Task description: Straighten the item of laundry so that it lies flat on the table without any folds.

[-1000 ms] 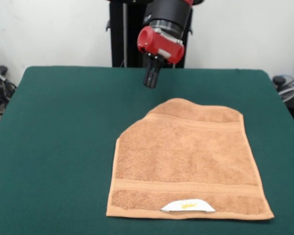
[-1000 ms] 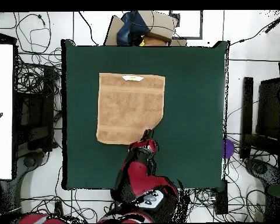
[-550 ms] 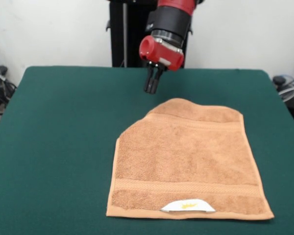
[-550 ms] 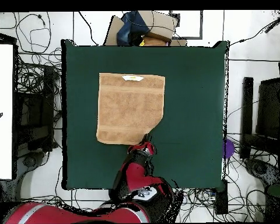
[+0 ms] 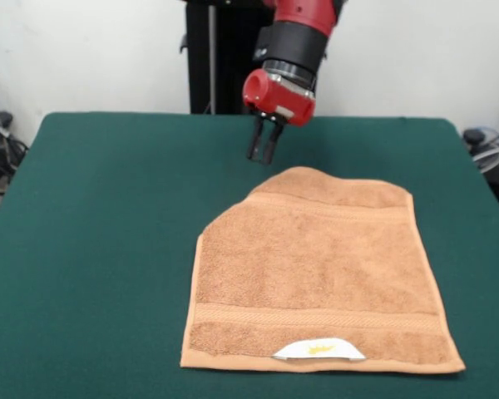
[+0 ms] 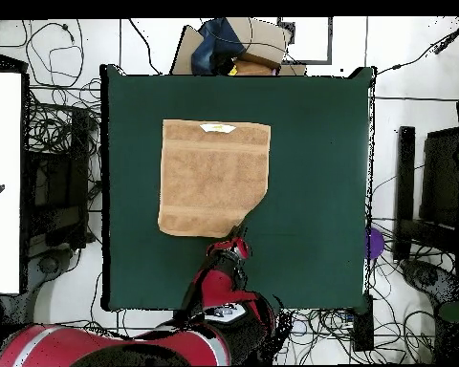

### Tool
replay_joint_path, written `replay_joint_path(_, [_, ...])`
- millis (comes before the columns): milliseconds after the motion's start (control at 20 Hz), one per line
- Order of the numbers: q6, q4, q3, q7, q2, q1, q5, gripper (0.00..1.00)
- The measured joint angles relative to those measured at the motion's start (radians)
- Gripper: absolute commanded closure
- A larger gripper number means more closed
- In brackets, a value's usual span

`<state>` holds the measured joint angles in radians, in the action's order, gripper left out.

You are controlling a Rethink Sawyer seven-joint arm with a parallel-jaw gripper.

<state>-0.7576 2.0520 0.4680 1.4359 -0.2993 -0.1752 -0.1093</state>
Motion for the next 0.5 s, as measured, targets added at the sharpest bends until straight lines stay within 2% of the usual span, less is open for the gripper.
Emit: replay_joint_path(500, [0.011, 0.000, 0.042, 0.000, 0.004, -0.031, 0.017, 0.00])
